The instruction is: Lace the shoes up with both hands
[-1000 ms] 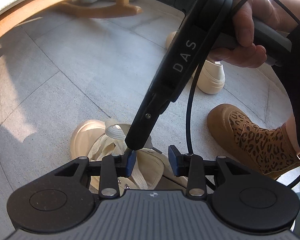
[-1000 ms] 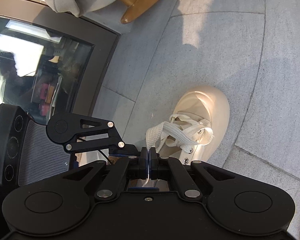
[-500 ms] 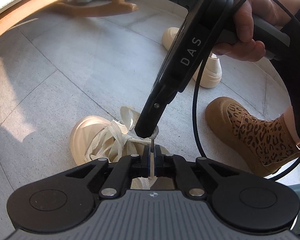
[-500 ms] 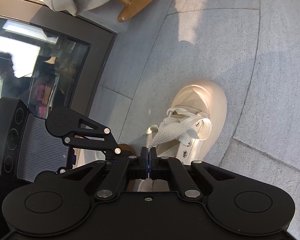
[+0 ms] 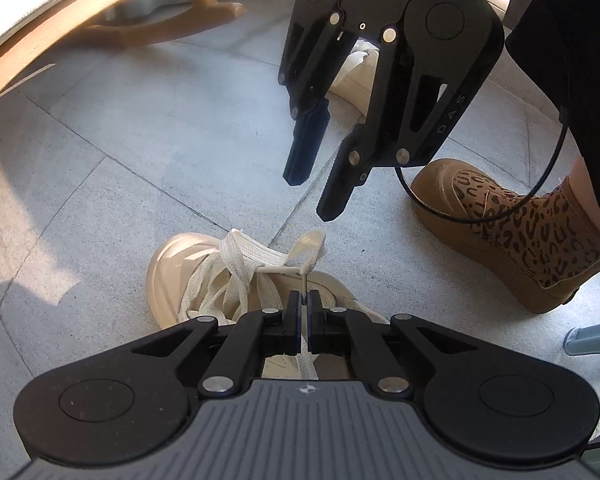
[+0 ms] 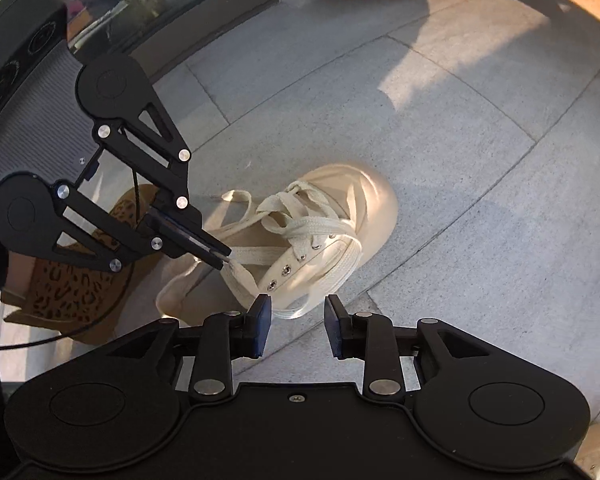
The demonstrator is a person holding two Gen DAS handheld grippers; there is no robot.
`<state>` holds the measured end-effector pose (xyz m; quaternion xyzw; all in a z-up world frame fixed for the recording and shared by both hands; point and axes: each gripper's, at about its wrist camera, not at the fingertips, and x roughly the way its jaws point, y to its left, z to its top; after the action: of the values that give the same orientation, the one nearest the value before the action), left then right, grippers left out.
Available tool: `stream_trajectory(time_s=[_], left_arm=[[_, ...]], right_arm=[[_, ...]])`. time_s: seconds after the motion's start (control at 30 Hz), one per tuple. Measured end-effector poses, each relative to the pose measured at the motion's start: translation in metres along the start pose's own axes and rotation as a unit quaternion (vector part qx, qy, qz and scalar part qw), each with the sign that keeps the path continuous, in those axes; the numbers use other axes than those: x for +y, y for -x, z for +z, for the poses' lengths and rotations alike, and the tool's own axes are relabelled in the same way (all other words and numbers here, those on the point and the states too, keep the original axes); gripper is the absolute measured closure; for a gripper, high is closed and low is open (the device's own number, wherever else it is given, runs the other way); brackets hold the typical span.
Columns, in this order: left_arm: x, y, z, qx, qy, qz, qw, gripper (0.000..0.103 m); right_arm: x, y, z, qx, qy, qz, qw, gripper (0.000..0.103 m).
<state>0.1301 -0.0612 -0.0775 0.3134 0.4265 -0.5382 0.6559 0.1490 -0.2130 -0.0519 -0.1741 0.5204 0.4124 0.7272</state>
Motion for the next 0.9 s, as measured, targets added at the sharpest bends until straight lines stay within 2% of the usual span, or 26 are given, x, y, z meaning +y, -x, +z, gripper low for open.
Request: stream_trajectory(time_s=[0.07, 0.17, 0.23, 0.3, 0.4, 0.57, 0.77, 0.9], left_arm=[[-0.005, 0.0, 0.002, 0.004, -0.023, 0.004, 0.9997, 0.102], [-0.008, 0.001, 0.004, 0.003, -0.03, 0.001, 0.9995, 0.102], [-0.008, 0.003, 0.005, 0.002, -0.03, 0.001, 0.9996, 0.102], [-0.007, 0.004, 0.004, 0.0, -0.027, 0.0, 0.9996, 0.102], [-0.006, 0.004, 0.003, -0.001, -0.024, -0.003, 0.9997, 0.102], [-0.005, 0.004, 0.004, -0.004, -0.017, -0.007, 0.9998, 0.102], [0.001, 0.001, 0.003, 0.003, 0.002, -0.011, 0.9999, 0.102], [0.003, -0.001, -0.001, 0.01, 0.004, -0.004, 0.9999, 0.101]], right_arm=[[0.018, 0.006, 0.001, -0.021, 0.093, -0.003, 0.995, 0.075], [0.037, 0.002, 0.004, -0.024, 0.173, -0.004, 0.985, 0.078], [0.05, -0.004, 0.004, -0.022, 0.22, -0.016, 0.975, 0.088], [0.058, -0.011, 0.002, -0.016, 0.25, -0.024, 0.968, 0.089], [0.062, -0.017, 0.001, -0.013, 0.257, -0.02, 0.966, 0.089], [0.066, -0.022, 0.001, -0.021, 0.254, -0.022, 0.967, 0.101], [0.061, -0.02, 0.0, -0.03, 0.235, -0.021, 0.971, 0.102], [0.053, -0.023, -0.002, -0.016, 0.231, -0.047, 0.972, 0.102]])
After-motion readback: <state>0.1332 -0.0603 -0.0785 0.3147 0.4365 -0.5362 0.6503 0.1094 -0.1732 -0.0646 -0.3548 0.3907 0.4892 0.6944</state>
